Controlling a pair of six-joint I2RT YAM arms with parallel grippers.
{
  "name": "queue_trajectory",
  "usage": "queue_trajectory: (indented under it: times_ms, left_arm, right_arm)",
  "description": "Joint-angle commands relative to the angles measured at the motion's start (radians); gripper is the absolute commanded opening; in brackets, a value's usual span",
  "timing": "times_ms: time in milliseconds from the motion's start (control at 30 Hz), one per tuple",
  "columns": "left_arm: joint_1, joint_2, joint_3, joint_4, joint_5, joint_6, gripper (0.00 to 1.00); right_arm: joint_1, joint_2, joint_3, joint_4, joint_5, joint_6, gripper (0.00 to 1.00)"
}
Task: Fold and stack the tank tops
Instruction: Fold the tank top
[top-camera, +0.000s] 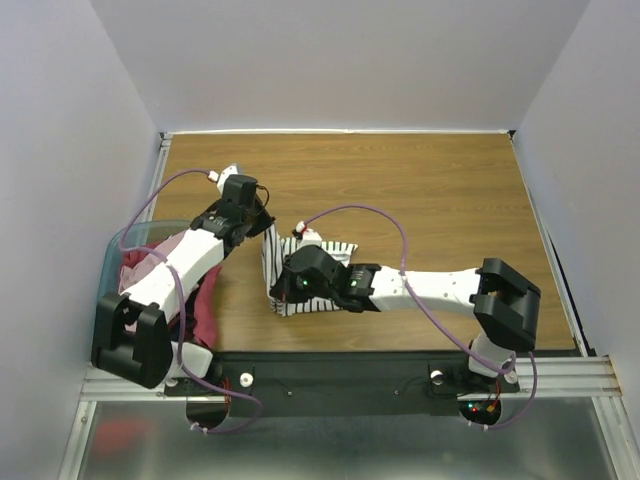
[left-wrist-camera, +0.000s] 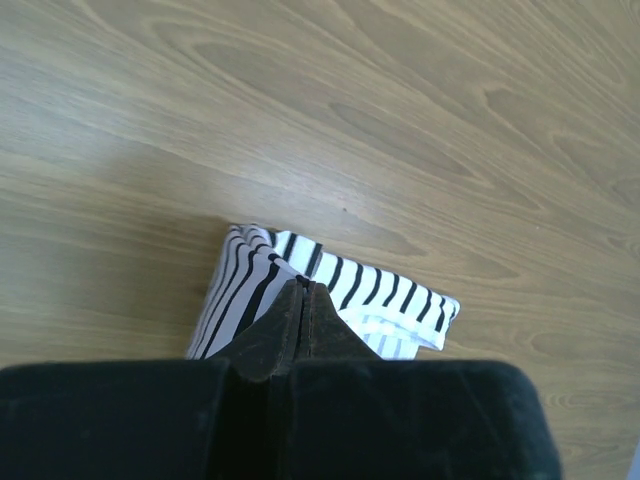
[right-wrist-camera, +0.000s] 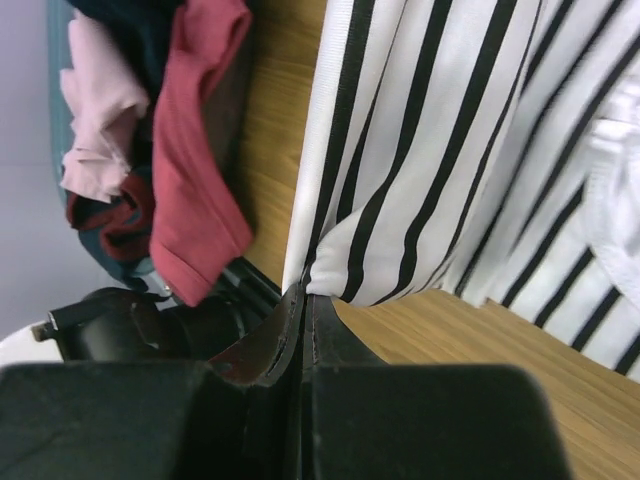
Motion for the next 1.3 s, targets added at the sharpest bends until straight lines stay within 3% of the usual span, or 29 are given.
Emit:
queue_trajectory:
  times_ms: [0, 533, 867, 1267]
  left_arm:
    - [0.043, -0.052, 0.037, 0.042, -0.077, 0.075, 0.0]
    - [0.043, -0.035, 0.148, 0.045, 0.049, 0.087, 0.0]
    - [-0.057, 0.026, 0.223, 0.051, 0.03, 0.06, 0.0]
    - [-0.19, 0.215, 0.332, 0.057, -0.02, 0.026, 0.0]
  right_arm:
    - [0.048, 0.04, 0.089, -0.001, -0.076, -0.009, 0.0]
    - [0.052, -0.007, 0.163, -0.026, -0.081, -0.038, 0.0]
    - [0.052, -0.095, 0.09, -0.023, -0.041, -0.014, 0.0]
    - [0.043, -0.26, -0.119, -0.017, 0.034, 0.049, 0.01]
